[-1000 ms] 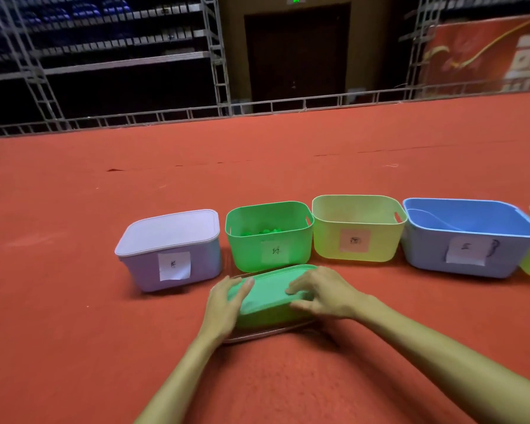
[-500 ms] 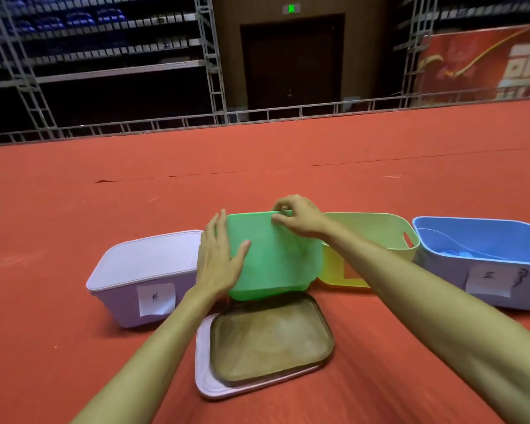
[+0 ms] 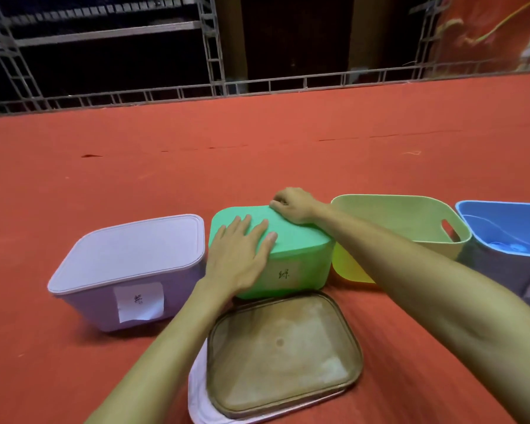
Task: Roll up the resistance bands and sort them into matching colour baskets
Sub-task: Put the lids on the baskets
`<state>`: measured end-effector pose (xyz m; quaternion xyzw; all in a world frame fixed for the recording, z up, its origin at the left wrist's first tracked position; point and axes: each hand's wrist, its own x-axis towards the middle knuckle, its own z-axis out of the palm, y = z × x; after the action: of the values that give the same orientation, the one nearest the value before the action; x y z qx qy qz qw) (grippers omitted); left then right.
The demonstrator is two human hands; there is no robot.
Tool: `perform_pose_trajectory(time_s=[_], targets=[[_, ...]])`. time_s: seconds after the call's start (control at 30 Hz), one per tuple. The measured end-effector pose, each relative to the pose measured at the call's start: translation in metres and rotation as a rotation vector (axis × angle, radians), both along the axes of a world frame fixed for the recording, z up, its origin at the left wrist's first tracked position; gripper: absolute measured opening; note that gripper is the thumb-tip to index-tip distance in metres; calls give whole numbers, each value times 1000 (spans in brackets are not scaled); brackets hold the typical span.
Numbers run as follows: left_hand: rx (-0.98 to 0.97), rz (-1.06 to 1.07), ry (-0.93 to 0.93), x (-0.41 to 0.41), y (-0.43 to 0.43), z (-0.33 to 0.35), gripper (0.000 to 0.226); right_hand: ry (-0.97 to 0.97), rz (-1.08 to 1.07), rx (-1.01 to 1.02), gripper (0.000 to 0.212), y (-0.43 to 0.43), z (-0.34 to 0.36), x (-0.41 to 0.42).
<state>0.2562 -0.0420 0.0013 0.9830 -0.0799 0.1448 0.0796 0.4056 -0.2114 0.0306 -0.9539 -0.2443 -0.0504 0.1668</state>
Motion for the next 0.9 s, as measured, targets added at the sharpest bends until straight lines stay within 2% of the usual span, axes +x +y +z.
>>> perform_pose_trajectory(time_s=[0.13, 0.23, 0.3, 0.47, 0.57, 0.63, 0.73, 0.9], targets=[[33, 41, -24, -7, -3, -4, 83, -24, 21, -66, 42, 6, -9, 0], [-14, 86, -6, -15, -7, -4, 78, -6, 41, -62, 41, 6, -6, 1], [-53, 93, 25, -18, -7, -2, 77, 36, 59, 1, 48, 3, 0, 0], [-43, 60, 36, -17, -4, 1, 109, -5, 41, 69, 54, 0, 18, -5], [17, 44, 20, -11, -2, 2, 118, -21, 13, 92, 58, -1, 19, -4], [41, 38, 12, -8, -1, 2, 117, -22, 3, 109, 55, -2, 18, -2], [53, 25, 35, -7, -2, 6, 113, -17, 11, 111, 36, -2, 13, 0], [118, -49, 18, 3, -8, 10, 107, -7, -7, 97, 36, -6, 7, 6]])
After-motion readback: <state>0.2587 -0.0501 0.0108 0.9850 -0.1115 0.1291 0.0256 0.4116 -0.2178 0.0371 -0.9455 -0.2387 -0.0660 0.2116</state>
